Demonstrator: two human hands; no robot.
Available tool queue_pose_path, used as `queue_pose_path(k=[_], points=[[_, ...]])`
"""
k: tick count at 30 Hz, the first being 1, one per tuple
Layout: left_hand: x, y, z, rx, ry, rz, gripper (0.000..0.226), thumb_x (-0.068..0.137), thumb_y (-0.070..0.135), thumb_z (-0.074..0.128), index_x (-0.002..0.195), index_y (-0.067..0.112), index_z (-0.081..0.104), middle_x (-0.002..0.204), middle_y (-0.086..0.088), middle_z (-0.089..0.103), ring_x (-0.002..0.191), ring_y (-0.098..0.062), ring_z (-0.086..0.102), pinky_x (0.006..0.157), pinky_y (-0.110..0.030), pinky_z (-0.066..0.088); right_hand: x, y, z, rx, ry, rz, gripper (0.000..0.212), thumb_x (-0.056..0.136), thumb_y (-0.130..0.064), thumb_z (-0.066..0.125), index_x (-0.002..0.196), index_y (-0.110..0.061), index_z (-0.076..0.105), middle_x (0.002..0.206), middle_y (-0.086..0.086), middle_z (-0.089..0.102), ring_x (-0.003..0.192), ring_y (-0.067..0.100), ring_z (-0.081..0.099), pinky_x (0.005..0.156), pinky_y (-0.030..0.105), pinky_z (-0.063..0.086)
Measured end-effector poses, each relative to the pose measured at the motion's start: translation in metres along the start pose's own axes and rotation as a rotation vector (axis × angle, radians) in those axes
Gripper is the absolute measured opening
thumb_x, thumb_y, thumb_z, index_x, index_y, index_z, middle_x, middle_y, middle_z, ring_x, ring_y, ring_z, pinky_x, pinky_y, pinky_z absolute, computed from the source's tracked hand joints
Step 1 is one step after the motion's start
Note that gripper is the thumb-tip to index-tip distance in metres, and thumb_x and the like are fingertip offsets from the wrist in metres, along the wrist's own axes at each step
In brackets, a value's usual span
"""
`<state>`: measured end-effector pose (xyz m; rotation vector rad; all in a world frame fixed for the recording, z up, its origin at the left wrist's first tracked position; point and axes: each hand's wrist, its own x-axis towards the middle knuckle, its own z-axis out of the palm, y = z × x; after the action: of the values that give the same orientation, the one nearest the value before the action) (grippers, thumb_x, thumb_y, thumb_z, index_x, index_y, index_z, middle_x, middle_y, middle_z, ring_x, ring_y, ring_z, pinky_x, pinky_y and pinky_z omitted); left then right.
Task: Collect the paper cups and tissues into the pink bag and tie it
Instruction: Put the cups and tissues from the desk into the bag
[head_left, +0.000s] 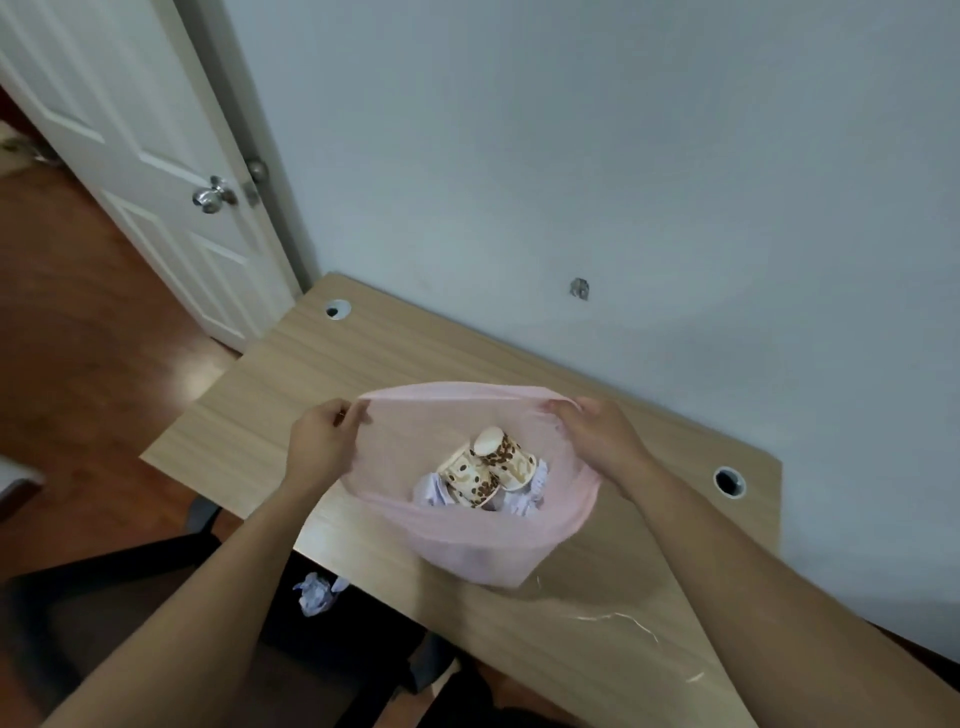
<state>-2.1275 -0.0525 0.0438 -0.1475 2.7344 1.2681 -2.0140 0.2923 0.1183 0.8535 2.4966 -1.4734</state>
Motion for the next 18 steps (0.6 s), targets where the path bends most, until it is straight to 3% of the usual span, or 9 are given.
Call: queue_pose_path(k=[3, 6, 8, 11, 14, 16, 18], points=[[0.016, 0.006, -0.018, -0.067, 0.026, -0.023, 0.04, 0.102, 0.054, 0.066, 0.081, 0.021, 0.075, 0.059, 0.006, 0.07, 0.056, -0.025, 0.071, 0.057, -0.036, 0.053, -0.001, 0.001, 0.003, 0.052, 0.018, -0.009, 0.035, 0.103, -0.043, 0.062, 0.106, -0.018, 0.086, 0.097, 0.011, 0.08, 0.079, 0.023, 0.066, 0.067, 0.035, 0.043], [0.022, 0.003, -0.029, -0.069, -0.03, -0.038, 0.03, 0.101, 0.049, 0.068, 0.09, 0.022, 0.075, 0.074, 0.0, 0.075, 0.069, -0.03, 0.074, 0.068, -0.043, 0.058, 0.0, 0.009, 0.013, 0.03, 0.032, 0.014, 0.04, 0.103, -0.042, 0.065, 0.103, -0.006, 0.082, 0.083, 0.011, 0.074, 0.07, 0.019, 0.06, 0.06, 0.033, 0.039], [0.022, -0.003, -0.033, -0.088, -0.083, -0.046, 0.022, 0.103, 0.042, 0.069, 0.101, 0.021, 0.076, 0.08, -0.007, 0.075, 0.069, -0.03, 0.071, 0.073, -0.047, 0.061, -0.002, 0.018, 0.021, -0.01, 0.026, 0.044, 0.042, 0.104, -0.04, 0.066, 0.094, -0.001, 0.076, 0.076, 0.004, 0.068, 0.069, 0.02, 0.058, 0.058, 0.034, 0.038], [0.02, -0.014, -0.039, -0.086, -0.13, -0.04, 0.02, 0.104, 0.032, 0.07, 0.115, 0.017, 0.074, 0.091, -0.009, 0.078, 0.067, -0.028, 0.07, 0.077, -0.049, 0.062, -0.011, 0.031, 0.032, -0.015, 0.012, 0.056, 0.033, 0.106, -0.036, 0.065, 0.087, -0.009, 0.072, 0.076, -0.001, 0.068, 0.071, 0.021, 0.059, 0.06, 0.033, 0.04], [0.012, -0.023, -0.046, -0.105, -0.16, -0.041, 0.03, 0.104, 0.031, 0.07, 0.129, 0.014, 0.07, 0.107, -0.012, 0.077, 0.076, -0.031, 0.074, 0.083, -0.055, 0.063, -0.025, 0.039, 0.039, 0.134, -0.037, 0.08, 0.022, 0.107, -0.03, 0.066, 0.117, -0.015, 0.078, 0.106, 0.003, 0.08, 0.09, 0.024, 0.076, 0.071, 0.034, 0.061], [0.002, -0.027, -0.053, -0.123, -0.173, -0.053, 0.04, 0.104, 0.032, 0.071, 0.138, 0.012, 0.064, 0.113, -0.008, 0.073, 0.086, -0.031, 0.075, 0.087, -0.056, 0.064, -0.036, 0.042, 0.04, 0.212, -0.066, 0.111, 0.032, 0.107, -0.029, 0.067, 0.134, -0.013, 0.073, 0.12, 0.007, 0.08, 0.098, 0.024, 0.078, 0.069, 0.032, 0.063], [-0.01, -0.034, -0.061, -0.135, -0.184, -0.069, 0.05, 0.105, 0.035, 0.071, 0.147, 0.013, 0.057, 0.118, -0.003, 0.069, 0.097, -0.032, 0.075, 0.09, -0.055, 0.064, -0.048, 0.044, 0.039, 0.221, -0.083, 0.129, 0.036, 0.107, -0.033, 0.069, 0.138, -0.015, 0.069, 0.123, 0.005, 0.079, 0.101, 0.023, 0.078, 0.07, 0.03, 0.062]])
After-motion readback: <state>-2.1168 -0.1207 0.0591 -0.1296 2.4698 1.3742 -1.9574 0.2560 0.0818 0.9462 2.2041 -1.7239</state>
